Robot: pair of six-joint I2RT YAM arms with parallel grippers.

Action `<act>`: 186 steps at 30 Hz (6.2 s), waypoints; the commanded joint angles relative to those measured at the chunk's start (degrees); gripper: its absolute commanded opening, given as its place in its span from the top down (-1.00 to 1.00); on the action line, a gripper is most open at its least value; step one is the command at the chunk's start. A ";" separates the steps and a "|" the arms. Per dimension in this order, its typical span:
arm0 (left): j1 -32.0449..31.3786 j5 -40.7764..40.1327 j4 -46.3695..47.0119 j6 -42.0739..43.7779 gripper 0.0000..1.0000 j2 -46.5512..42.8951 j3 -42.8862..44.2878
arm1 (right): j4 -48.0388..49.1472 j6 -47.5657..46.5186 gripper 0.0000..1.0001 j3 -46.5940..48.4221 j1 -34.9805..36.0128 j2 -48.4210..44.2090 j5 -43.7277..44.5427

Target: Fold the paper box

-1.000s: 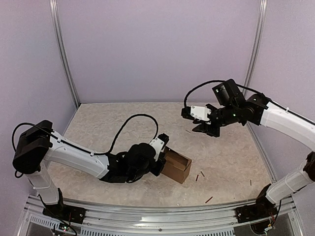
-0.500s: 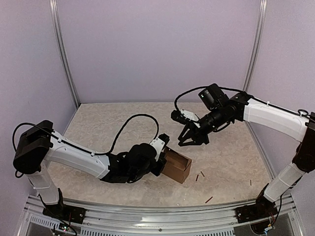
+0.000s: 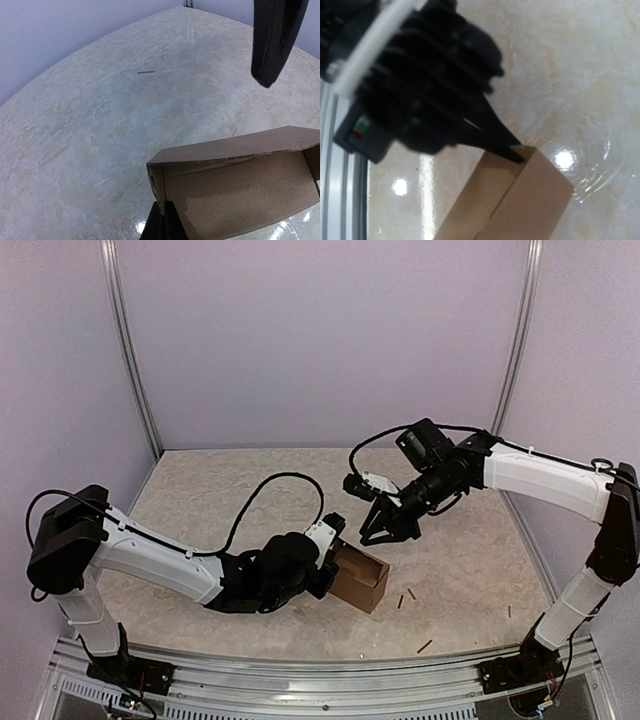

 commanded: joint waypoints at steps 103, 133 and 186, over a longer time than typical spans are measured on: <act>20.04 61.19 1.02 -8.53 0.80 4.14 -1.73 | 3.09 -5.84 0.58 -11.42 4.57 -6.68 9.88; 19.76 59.71 -0.08 -9.26 0.79 3.42 -2.26 | 6.19 -11.34 0.76 -20.39 1.50 -10.05 14.50; 38.76 23.42 -27.46 -8.20 -0.97 -23.88 3.55 | 44.71 18.35 -0.99 -28.89 -23.04 -27.04 36.31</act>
